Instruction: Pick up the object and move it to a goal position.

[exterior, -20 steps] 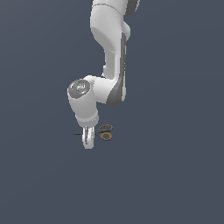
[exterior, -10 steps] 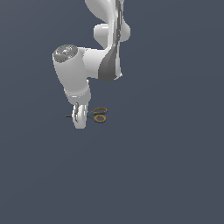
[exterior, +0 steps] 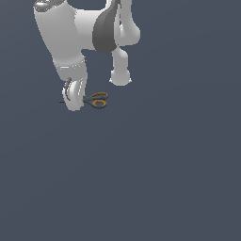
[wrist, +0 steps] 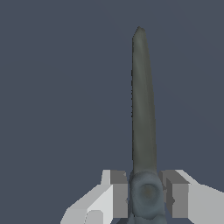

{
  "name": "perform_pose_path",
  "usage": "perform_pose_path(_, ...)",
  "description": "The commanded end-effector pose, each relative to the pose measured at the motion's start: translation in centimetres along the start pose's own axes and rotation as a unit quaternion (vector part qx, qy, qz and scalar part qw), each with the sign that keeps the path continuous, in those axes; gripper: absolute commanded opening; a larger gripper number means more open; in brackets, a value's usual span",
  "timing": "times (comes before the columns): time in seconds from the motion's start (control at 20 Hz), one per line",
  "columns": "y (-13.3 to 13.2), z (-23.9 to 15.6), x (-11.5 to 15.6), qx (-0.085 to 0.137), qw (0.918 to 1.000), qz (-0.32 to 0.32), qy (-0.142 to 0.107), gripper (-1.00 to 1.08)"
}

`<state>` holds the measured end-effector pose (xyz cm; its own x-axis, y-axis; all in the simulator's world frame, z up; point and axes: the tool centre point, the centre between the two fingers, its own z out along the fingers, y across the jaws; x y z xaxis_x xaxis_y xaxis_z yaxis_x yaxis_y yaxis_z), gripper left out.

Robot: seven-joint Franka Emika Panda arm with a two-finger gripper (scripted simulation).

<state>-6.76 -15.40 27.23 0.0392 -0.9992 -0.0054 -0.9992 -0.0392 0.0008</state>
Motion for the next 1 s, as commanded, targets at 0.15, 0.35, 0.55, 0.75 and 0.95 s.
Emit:
perform_pose_path(0.15, 2.6, -4.9, 1.4, 0.000, 1.0000, 0.000, 0.001, -1.00)
perform_pose_path(0.35, 4.0, -7.8, 2.2, 0.000, 1.0000, 0.000, 0.002, -1.00)
perform_pose_path(0.55, 4.9, -9.9, 2.7, 0.000, 1.0000, 0.000, 0.003, -1.00)
perform_pose_path(0.75, 5.5, -11.2, 3.1, 0.000, 1.0000, 0.000, 0.003, -1.00)
perform_pose_path(0.95, 5.5, -11.5, 3.2, 0.000, 1.0000, -0.001, 0.003, -1.00)
